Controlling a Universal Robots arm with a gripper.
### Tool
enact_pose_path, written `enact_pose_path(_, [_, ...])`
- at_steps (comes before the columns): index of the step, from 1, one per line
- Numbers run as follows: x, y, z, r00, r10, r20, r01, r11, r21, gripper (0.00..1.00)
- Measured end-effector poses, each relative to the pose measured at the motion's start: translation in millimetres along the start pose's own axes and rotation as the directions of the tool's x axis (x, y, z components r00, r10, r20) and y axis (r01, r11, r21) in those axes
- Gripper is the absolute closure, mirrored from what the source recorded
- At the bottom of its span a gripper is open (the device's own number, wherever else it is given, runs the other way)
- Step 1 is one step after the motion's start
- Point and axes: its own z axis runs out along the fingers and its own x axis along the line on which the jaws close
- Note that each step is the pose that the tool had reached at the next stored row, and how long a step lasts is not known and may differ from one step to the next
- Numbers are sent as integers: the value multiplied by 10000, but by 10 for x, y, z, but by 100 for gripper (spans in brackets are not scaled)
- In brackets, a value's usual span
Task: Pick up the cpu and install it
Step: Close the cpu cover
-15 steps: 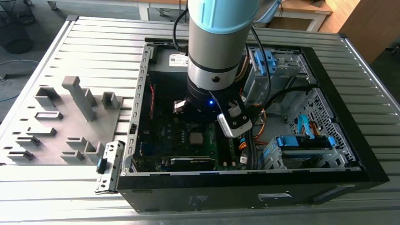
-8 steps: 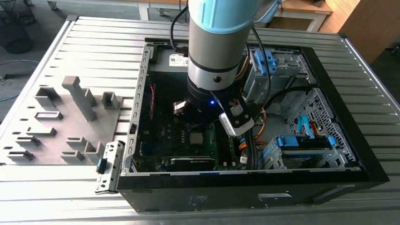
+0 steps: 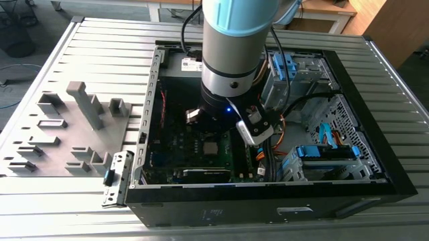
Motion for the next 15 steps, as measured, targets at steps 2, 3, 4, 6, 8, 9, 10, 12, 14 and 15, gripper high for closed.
enact_pose_path(2, [-3, 0, 1, 9998, -176, -9, 176, 9998, -4, 90])
enact_pose_path(3, [-3, 0, 1, 9995, -300, -16, 300, 9996, -6, 90])
enact_pose_path(4, [-3, 0, 1, 9990, -454, -24, 454, 9990, -8, 90])
enact_pose_path(6, [-4, 0, 1, 9977, -671, -35, 671, 9977, -12, 90])
enact_pose_path(8, [-3, 0, 1, 9976, -694, -37, 694, 9976, -14, 90])
enact_pose_path(9, [-3, 0, 1, 9975, -703, -37, 703, 9975, -14, 90])
enact_pose_path(10, [-4, 0, 1, 9975, -711, -37, 711, 9975, -14, 90])
enact_pose_path(12, [-7, 3, 4, 9974, -719, -35, 719, 9974, -19, 90])
enact_pose_path(14, [-17, 6, 3, 9973, -731, -38, 730, 9973, -16, 90])
enact_pose_path(15, [-25, 9, 4, 9973, -737, -39, 737, 9973, -17, 90])
